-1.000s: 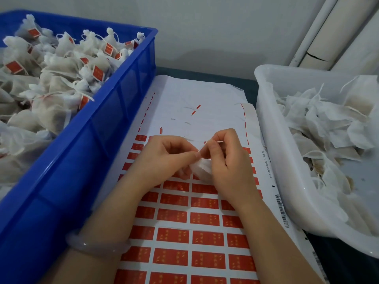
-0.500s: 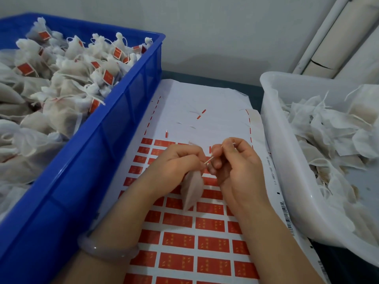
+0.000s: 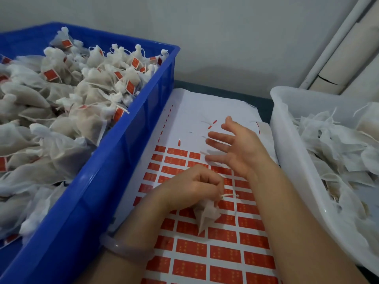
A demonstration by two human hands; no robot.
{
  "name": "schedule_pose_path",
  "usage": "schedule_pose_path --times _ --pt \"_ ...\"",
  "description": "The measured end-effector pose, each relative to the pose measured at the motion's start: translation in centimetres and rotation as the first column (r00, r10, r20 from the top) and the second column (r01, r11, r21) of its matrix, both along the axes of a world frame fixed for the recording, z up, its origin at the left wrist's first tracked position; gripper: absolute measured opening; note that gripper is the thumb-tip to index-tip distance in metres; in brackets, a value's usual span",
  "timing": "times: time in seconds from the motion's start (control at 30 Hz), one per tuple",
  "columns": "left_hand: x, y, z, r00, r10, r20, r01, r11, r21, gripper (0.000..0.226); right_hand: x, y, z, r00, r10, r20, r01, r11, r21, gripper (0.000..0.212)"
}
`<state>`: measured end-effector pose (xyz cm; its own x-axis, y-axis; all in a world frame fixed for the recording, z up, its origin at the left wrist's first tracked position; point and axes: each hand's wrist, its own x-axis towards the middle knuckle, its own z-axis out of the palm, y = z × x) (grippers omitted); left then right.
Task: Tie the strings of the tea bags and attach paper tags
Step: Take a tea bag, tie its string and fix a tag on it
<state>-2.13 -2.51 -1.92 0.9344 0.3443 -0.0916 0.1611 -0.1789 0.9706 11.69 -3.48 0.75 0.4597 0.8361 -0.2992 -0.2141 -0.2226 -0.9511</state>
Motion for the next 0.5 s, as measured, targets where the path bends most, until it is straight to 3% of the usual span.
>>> schedule_pose_path --times 0.5 --pt "0.1 0.2 -0.2 1.0 0.016 0.013 -0.015 1.0 -0.021 0.02 0.9 2.3 -0.5 0.994 0.11 -0.022 -0.11 0.993 -0.042 0.044"
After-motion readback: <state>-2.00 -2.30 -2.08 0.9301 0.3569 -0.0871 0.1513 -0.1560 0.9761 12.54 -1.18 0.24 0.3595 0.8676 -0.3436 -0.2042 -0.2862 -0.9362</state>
